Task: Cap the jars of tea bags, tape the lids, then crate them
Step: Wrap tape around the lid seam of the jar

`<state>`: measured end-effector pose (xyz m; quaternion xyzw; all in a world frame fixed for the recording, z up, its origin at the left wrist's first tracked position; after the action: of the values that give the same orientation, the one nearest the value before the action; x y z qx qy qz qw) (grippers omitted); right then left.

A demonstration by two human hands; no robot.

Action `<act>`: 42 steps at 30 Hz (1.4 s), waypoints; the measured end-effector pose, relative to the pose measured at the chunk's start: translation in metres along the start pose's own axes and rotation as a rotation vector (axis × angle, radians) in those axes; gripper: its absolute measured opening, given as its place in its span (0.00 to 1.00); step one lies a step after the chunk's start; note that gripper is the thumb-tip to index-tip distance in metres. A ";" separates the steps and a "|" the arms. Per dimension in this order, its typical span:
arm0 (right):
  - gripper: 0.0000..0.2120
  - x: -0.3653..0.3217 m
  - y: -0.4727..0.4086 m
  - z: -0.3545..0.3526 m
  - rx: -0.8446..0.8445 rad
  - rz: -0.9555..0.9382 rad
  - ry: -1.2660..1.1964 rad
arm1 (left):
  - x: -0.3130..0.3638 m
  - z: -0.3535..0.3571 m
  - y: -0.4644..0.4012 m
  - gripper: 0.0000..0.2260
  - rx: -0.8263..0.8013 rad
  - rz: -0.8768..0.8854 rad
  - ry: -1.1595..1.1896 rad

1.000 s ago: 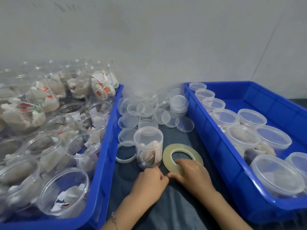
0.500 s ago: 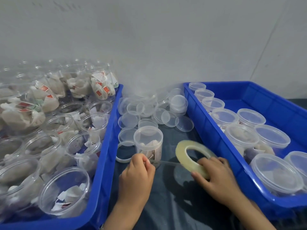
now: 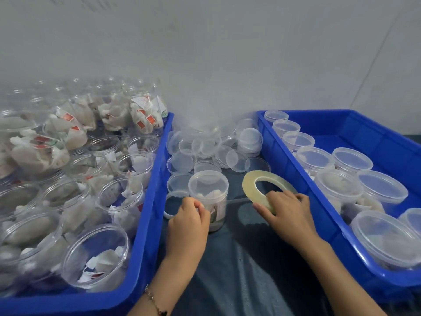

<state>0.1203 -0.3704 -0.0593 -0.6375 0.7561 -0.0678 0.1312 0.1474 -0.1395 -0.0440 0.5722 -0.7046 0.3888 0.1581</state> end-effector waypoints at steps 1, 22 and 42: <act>0.21 0.000 -0.001 0.001 0.006 0.001 0.004 | 0.000 0.000 -0.001 0.05 -0.001 0.000 -0.003; 0.22 -0.004 -0.014 0.007 -0.028 0.012 0.027 | 0.016 -0.006 -0.005 0.26 0.174 0.361 -0.285; 0.27 -0.010 -0.015 -0.012 0.007 0.018 0.193 | 0.000 0.027 -0.019 0.59 -0.069 -0.202 0.181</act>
<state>0.1322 -0.3640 -0.0430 -0.6208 0.7707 -0.1305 0.0604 0.1707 -0.1594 -0.0547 0.5971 -0.6392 0.3965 0.2789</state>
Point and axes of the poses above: each hand's wrist, its own y-axis away from the middle knuckle, its own z-axis out of the palm, x = y × z, the point moved 8 cm from there along -y, towards the middle knuckle
